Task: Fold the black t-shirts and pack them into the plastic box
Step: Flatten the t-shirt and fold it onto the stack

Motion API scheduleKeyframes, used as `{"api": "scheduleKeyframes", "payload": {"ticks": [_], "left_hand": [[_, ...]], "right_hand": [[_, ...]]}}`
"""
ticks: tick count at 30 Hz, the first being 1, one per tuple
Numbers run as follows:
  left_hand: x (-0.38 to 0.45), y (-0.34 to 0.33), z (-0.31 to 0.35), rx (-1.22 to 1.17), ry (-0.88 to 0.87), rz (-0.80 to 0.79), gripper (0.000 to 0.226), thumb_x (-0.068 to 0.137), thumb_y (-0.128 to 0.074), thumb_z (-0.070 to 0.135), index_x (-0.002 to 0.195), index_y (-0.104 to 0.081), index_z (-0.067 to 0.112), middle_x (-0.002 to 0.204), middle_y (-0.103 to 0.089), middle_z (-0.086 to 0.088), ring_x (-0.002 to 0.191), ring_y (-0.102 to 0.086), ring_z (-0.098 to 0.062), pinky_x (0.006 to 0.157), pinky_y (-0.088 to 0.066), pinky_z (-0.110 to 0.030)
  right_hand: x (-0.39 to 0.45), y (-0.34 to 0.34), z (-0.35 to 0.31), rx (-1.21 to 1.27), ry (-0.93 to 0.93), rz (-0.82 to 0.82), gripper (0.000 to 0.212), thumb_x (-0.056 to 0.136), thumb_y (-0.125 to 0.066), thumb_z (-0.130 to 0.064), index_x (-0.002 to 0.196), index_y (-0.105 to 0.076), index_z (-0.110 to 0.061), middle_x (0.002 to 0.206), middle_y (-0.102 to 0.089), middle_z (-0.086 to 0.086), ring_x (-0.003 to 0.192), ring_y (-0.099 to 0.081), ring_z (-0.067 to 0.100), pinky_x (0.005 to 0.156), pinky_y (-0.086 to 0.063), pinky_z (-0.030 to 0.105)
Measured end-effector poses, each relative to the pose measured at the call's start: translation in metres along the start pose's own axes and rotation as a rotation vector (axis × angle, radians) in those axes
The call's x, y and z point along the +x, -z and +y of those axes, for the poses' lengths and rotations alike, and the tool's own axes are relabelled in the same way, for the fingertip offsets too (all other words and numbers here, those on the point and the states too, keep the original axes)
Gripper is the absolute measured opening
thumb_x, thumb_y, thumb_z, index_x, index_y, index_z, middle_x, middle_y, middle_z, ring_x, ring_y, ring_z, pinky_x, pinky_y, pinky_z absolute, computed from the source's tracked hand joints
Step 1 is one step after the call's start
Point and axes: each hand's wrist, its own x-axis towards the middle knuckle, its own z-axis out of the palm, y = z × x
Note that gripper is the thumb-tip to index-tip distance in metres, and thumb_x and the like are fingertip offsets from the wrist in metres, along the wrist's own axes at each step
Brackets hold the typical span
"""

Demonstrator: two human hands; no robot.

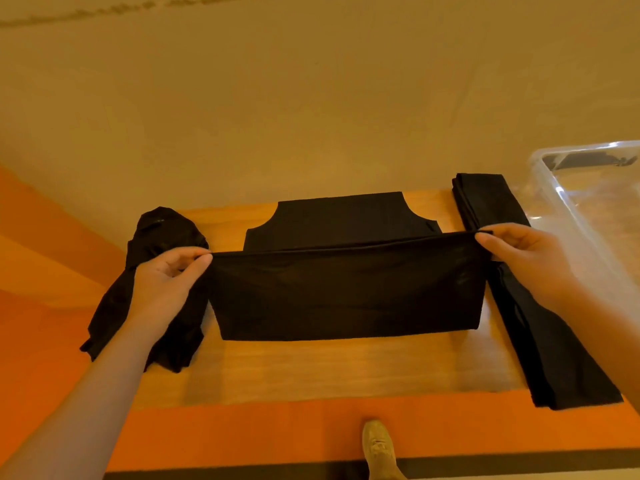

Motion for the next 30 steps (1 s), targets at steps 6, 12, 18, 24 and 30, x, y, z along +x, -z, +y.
{"api": "scheduleKeyframes", "payload": {"ticks": [6, 12, 18, 24, 30], "left_hand": [[0.092, -0.043, 0.006, 0.098, 0.044, 0.028, 0.008, 0.089, -0.068, 0.022, 0.087, -0.068, 0.03, 0.09, -0.065, 0.012, 0.087, -0.059, 0.0, 0.082, -0.044, -0.018], [0.175, -0.092, -0.019, 0.254, 0.056, 0.035, 0.015, 0.092, -0.064, 0.025, 0.101, -0.07, 0.016, 0.1, -0.067, 0.003, 0.097, -0.059, -0.012, 0.084, -0.043, -0.025], [0.218, -0.139, -0.051, 0.465, 0.034, 0.13, 0.016, 0.094, -0.059, 0.029, 0.098, -0.069, 0.017, 0.097, -0.069, 0.0, 0.087, -0.06, -0.016, 0.083, -0.049, -0.036], [0.205, -0.163, -0.062, 0.7, -0.194, 0.28, 0.027, 0.096, -0.053, 0.031, 0.118, -0.058, 0.016, 0.126, -0.056, -0.006, 0.118, -0.047, -0.025, 0.1, -0.025, -0.044], [0.155, -0.19, -0.057, 0.815, -0.48, -0.067, 0.051, 0.097, -0.039, 0.047, 0.138, -0.047, 0.017, 0.148, -0.04, -0.002, 0.137, -0.035, -0.016, 0.11, -0.021, -0.039]], "right_hand": [[0.106, -0.016, 0.01, -0.082, -0.068, 0.035, 0.017, 0.09, -0.064, -0.019, 0.104, -0.07, -0.014, 0.087, -0.074, -0.003, 0.085, -0.071, 0.013, 0.075, -0.058, 0.022], [0.187, -0.039, 0.029, -0.353, -0.142, 0.08, 0.017, 0.091, -0.064, -0.025, 0.103, -0.068, -0.014, 0.087, -0.067, -0.001, 0.077, -0.065, 0.014, 0.069, -0.05, 0.025], [0.222, -0.061, 0.056, -0.699, -0.051, 0.089, 0.025, 0.095, -0.057, -0.028, 0.106, -0.064, -0.006, 0.078, -0.064, 0.004, 0.062, -0.057, 0.012, 0.065, -0.046, 0.029], [0.209, -0.077, 0.069, -1.026, 0.258, 0.172, 0.04, 0.096, -0.054, -0.031, 0.126, -0.051, -0.005, 0.118, -0.056, 0.015, 0.092, -0.061, 0.031, 0.057, -0.045, 0.032], [0.18, -0.099, 0.073, -1.056, 0.468, 0.06, 0.044, 0.096, -0.049, -0.035, 0.129, -0.054, -0.006, 0.136, -0.051, 0.012, 0.119, -0.053, 0.03, 0.091, -0.047, 0.042]]}}
